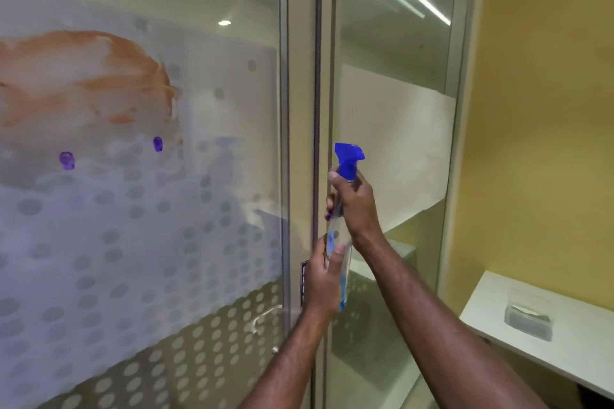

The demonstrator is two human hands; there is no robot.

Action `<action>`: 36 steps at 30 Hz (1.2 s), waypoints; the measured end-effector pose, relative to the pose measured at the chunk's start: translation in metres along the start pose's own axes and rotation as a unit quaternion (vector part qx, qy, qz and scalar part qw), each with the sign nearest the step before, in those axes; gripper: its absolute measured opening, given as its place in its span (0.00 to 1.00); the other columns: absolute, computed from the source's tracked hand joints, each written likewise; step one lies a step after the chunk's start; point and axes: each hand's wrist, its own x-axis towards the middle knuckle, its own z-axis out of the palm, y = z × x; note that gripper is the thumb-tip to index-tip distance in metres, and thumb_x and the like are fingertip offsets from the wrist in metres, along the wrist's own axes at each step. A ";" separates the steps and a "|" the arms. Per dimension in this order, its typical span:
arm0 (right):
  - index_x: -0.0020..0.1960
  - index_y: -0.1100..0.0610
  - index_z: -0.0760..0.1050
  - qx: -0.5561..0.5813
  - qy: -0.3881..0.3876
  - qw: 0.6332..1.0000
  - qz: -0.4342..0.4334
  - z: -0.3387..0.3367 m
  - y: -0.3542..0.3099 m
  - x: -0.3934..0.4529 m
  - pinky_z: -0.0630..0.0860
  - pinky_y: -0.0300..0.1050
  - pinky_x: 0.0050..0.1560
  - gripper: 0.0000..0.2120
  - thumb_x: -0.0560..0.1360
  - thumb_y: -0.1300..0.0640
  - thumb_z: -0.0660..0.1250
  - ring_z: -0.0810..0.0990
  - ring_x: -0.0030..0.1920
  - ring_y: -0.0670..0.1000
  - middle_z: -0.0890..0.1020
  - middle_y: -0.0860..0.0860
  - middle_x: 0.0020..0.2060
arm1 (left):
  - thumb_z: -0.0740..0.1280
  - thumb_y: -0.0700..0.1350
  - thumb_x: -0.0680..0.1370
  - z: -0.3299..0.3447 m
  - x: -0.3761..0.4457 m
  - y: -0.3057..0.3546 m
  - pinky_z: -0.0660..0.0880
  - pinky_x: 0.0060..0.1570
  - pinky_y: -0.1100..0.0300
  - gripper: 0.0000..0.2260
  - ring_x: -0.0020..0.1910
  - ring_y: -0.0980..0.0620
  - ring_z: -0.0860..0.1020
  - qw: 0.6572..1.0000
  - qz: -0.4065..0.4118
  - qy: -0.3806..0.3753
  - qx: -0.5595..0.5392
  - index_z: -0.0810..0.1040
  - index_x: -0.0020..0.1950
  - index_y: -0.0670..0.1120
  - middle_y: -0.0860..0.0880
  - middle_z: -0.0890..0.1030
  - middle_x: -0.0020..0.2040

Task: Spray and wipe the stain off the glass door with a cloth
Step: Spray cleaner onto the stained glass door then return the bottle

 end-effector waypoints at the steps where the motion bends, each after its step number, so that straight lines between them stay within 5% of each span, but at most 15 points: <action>1: 0.58 0.60 0.74 -0.005 0.005 1.000 0.001 -0.010 0.003 0.002 0.79 0.49 0.34 0.11 0.82 0.53 0.67 0.76 0.30 0.52 0.75 0.47 0.28 | 0.59 0.70 0.74 0.010 0.002 -0.004 0.77 0.55 0.64 0.25 0.58 0.61 0.81 1.000 -0.004 -0.007 0.000 0.74 0.67 0.60 0.57 0.82 0.58; 4: 0.61 0.62 0.74 -0.017 0.023 1.000 0.004 -0.042 0.011 0.009 0.80 0.48 0.33 0.13 0.83 0.54 0.67 0.76 0.30 0.52 0.76 0.48 0.29 | 0.59 0.66 0.76 0.040 0.009 -0.016 0.79 0.63 0.54 0.29 0.62 0.55 0.81 0.999 -0.013 -0.031 -0.007 0.74 0.72 0.52 0.49 0.82 0.63; 12: 0.60 0.61 0.73 -0.043 0.068 0.997 0.009 -0.140 0.023 0.040 0.80 0.47 0.32 0.10 0.83 0.56 0.66 0.76 0.29 0.53 0.75 0.55 0.31 | 0.58 0.62 0.77 0.141 0.033 -0.034 0.75 0.70 0.46 0.28 0.67 0.47 0.79 0.996 -0.045 -0.065 -0.029 0.73 0.73 0.50 0.43 0.80 0.68; 18: 0.62 0.65 0.72 -0.064 0.095 0.993 0.005 -0.221 0.036 0.068 0.80 0.45 0.32 0.13 0.83 0.56 0.66 0.76 0.29 0.54 0.75 0.58 0.33 | 0.57 0.73 0.71 0.225 0.055 -0.056 0.75 0.68 0.43 0.39 0.64 0.38 0.80 0.994 -0.067 -0.077 -0.028 0.75 0.71 0.46 0.39 0.81 0.64; 29: 0.57 0.61 0.72 -0.141 0.119 0.983 -0.006 -0.380 0.063 0.095 0.78 0.46 0.31 0.08 0.84 0.56 0.66 0.75 0.26 0.51 0.76 0.53 0.29 | 0.57 0.71 0.73 0.383 0.061 -0.099 0.75 0.69 0.37 0.38 0.65 0.38 0.80 0.980 -0.104 -0.154 -0.067 0.73 0.71 0.44 0.38 0.80 0.66; 36: 0.61 0.66 0.70 -0.159 0.167 0.973 0.012 -0.470 0.085 0.106 0.78 0.44 0.29 0.13 0.84 0.56 0.65 0.75 0.27 0.52 0.75 0.54 0.31 | 0.58 0.83 0.65 0.469 0.068 -0.134 0.74 0.67 0.37 0.52 0.65 0.32 0.77 0.968 -0.118 -0.202 -0.087 0.73 0.74 0.45 0.32 0.76 0.66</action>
